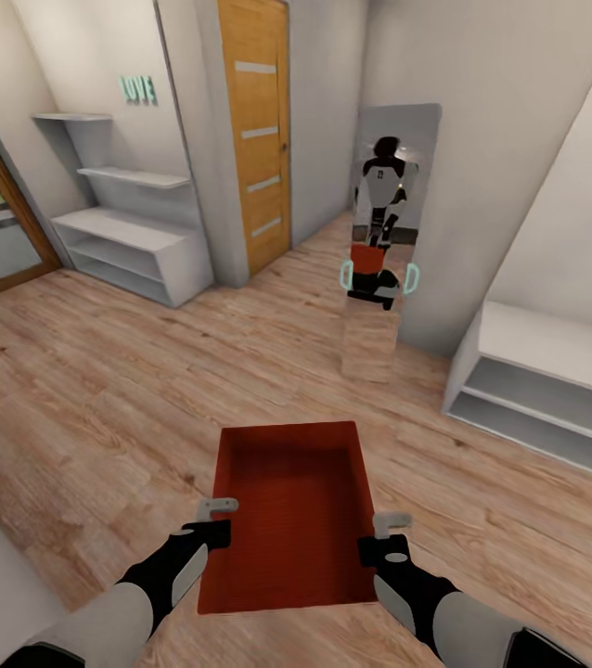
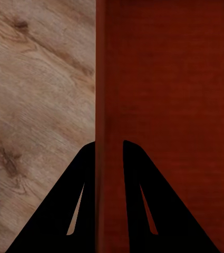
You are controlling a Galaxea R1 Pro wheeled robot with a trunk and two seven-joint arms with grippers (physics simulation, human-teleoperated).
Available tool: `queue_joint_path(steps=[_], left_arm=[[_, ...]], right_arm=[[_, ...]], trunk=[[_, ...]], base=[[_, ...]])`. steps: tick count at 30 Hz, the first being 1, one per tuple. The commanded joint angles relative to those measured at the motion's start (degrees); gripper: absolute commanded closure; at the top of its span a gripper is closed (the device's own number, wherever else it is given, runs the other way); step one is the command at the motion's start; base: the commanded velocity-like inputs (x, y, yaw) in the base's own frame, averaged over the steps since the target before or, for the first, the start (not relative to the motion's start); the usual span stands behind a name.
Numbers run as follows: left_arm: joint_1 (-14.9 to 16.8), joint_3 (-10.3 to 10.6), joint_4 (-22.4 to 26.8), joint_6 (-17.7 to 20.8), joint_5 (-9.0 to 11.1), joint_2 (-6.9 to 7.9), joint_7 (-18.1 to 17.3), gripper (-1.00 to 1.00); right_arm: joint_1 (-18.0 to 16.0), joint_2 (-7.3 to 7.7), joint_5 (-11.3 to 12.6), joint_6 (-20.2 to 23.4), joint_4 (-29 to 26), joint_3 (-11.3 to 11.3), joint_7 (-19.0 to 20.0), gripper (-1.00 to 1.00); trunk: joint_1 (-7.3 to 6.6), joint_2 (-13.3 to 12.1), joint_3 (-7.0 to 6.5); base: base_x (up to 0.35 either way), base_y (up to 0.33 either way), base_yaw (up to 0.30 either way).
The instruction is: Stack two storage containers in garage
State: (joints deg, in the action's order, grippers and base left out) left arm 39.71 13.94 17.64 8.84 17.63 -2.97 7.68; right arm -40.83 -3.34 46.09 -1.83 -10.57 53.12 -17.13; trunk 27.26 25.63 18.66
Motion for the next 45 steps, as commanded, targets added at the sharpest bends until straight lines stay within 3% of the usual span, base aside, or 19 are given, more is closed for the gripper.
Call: queue_joint_path(steps=[1, 29, 45], left_arm=[[0.02, 1.44, 0.29, -0.23, -0.3, 0.95, 0.82, 1.0], [0.02, 1.45, 0.29, -0.23, -0.32, 0.95, 0.78, 1.0], [0.02, 1.52, 0.29, -0.16, -0.32, 0.95, 0.84, 1.0]], right_arm=[[-0.04, 0.06, 1.99, -0.11, 0.02, -0.19, -0.13, 1.0], [-0.04, 0.17, 1.99, -0.15, 0.02, -0.2, -0.1, 1.0], [-0.04, 0.17, 1.99, -0.11, 0.02, -0.19, -0.1, 1.0]], trunk=[[0.06, 0.09, 0.09], [0.06, 0.09, 0.09], [0.06, 0.09, 0.09]], base=[[0.323, 0.0, 0.133], [0.323, 0.0, 0.258], [0.323, 0.0, 0.033]])
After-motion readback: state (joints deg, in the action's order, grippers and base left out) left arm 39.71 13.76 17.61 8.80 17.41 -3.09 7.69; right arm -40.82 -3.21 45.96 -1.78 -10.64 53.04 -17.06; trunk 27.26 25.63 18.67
